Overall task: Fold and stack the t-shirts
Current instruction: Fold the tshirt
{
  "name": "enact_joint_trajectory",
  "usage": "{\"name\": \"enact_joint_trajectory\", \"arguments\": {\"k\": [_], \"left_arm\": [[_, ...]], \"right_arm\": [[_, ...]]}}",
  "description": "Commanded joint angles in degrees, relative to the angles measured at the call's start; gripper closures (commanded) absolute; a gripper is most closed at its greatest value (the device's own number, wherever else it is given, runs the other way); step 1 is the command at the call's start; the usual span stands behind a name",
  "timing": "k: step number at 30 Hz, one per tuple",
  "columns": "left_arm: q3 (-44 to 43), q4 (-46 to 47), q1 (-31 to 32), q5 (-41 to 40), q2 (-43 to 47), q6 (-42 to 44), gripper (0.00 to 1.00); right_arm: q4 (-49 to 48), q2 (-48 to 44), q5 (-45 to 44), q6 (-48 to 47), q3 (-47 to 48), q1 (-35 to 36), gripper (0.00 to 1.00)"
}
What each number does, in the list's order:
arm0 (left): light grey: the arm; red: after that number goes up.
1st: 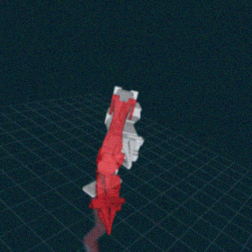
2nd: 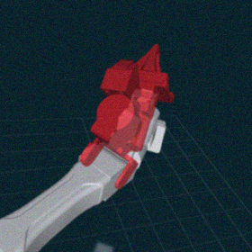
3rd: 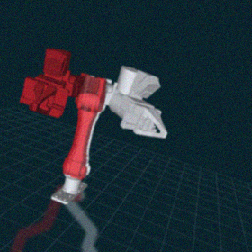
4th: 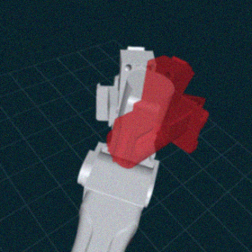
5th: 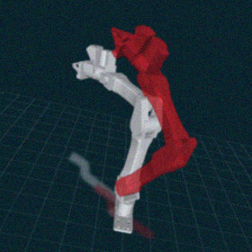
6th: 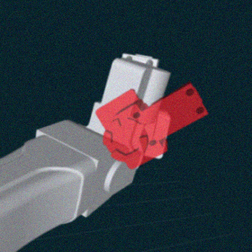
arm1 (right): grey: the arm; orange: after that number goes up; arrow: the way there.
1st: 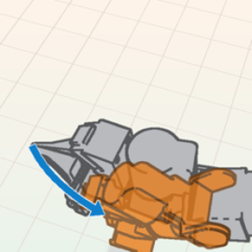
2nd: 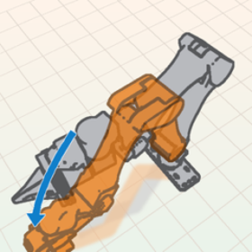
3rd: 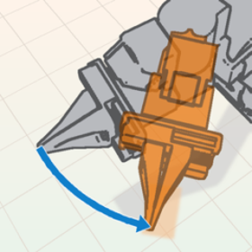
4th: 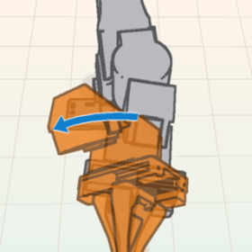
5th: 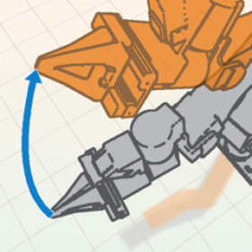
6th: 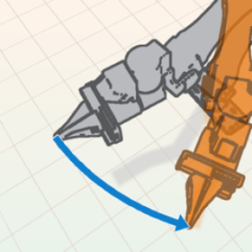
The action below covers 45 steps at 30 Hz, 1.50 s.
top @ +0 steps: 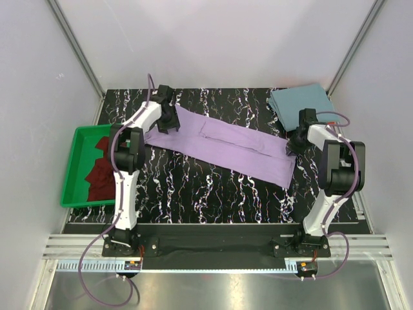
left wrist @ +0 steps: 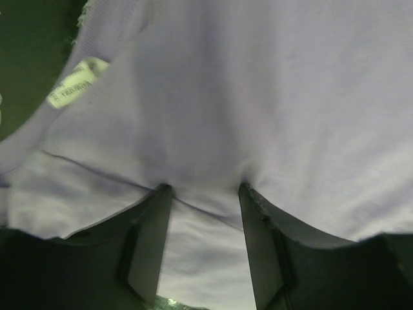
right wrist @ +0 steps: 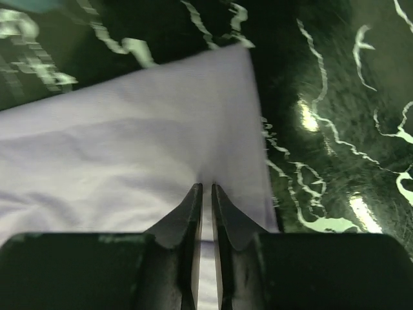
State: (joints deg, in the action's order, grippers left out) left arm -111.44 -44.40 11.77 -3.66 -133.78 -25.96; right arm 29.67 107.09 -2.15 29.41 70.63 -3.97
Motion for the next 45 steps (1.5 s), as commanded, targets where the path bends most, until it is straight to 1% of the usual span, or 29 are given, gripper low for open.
{"name": "enact_joint_trajectory", "arguments": {"k": [1, 4, 5, 8, 12, 15, 18, 21, 22, 25, 26, 28, 29, 30, 31, 34, 37, 38, 40, 42, 45], "left_arm": [[-1.94, -0.77, -1.04, 2.6, -3.06, -1.64, 0.47], [-2.91, -0.86, -1.92, 3.31, -4.65, -1.38, 0.47], [-3.17, -0.86, -2.1, 5.22, -4.91, -1.55, 0.47], [-4.57, -1.21, -2.28, 5.24, -5.71, -1.82, 0.46], [-6.42, -0.42, -2.37, 6.91, -6.49, -1.03, 0.46], [-7.04, 1.77, -2.28, 12.09, -6.5, 0.11, 0.46], [-6.34, 4.66, -2.28, 17.18, -5.36, 1.17, 0.46], [-4.76, 6.25, -2.28, 20.97, -2.2, 1.26, 0.45], [-3.8, 6.95, -2.28, 21.85, 0.85, 1.34, 0.45], [0.51, 8.97, -2.19, 21.42, 6.05, 0.73, 0.44], [3.56, 10.03, -2.02, 20.28, 9.72, 0.21, 0.44], [5.17, 9.52, -1.05, 17.56, 11.95, -0.15, 0.44], [5.35, 8.03, -0.26, 13.98, 12.74, -0.24, 0.44], [5.27, 4.97, 0.0, 12.29, 12.75, -1.19, 0.44], [6.05, 4.5, 0.01, 11.14, 13.01, -1.73, 0.44], [14.63, 7.3, -0.17, 7.63, 14.59, -5.41, 0.45], [17.13, 10.12, -0.26, 7.35, 13.46, -7.97, 0.44], [16.87, 10.47, -0.26, 7.18, 12.76, -8.32, 0.45], [15.56, 11.26, -0.26, 6.65, 10.48, -9.02, 0.46], [14.24, 10.74, -0.26, 5.69, 9.24, -9.2, 0.46], [7.92, 6.53, -0.78, 5.51, 4.33, -8.67, 0.46]], "right_arm": [[0.21, 2.07, -1.72, 2.23, -2.24, -1.13, 0.83], [0.12, 4.09, -1.89, 3.11, -3.48, -3.58, 0.84], [0.82, 3.75, -3.54, 3.37, -4.0, -3.77, 0.85], [0.04, 0.59, -3.3, 2.94, -6.03, -6.05, 0.85], [-0.14, -1.88, -0.85, 1.97, -6.56, -6.4, 0.83], [-1.89, -4.86, 1.88, 2.67, -9.36, -6.32, 0.83], [-1.72, -7.33, 1.98, 3.2, -11.65, -6.32, 0.82], [-1.37, -10.75, 4.34, 3.72, -13.5, -6.14, 0.75], [-0.93, -11.72, 4.52, 3.81, -13.85, -6.05, 0.73], [0.29, -15.15, 4.61, 3.9, -12.98, -5.26, 0.68], [0.21, -16.29, 4.87, 3.82, -12.8, -5.0, 0.68], [0.65, -17.43, 5.84, 3.81, -12.1, -3.6, 0.64], [0.56, -18.4, 6.45, 3.81, -11.83, -2.9, 0.62], [0.39, -18.93, 6.46, 3.73, -11.74, -0.97, 0.59], [-0.4, -19.28, 6.63, 3.81, -11.57, -0.08, 0.57], [-2.15, -19.46, 6.81, 2.16, -10.43, 5.36, 0.53], [-4.61, -15.96, 9.26, -0.39, -8.67, 7.48, 0.55], [-5.67, -15.25, 12.23, -0.93, -8.41, 7.74, 0.56], [-6.9, -13.06, 14.89, -2.33, -6.92, 8.71, 0.58], [-5.42, -12.0, 14.11, -2.95, -4.55, 9.5, 0.59], [-3.84, -10.94, 12.53, -3.92, -2.53, 9.77, 0.59]]}}
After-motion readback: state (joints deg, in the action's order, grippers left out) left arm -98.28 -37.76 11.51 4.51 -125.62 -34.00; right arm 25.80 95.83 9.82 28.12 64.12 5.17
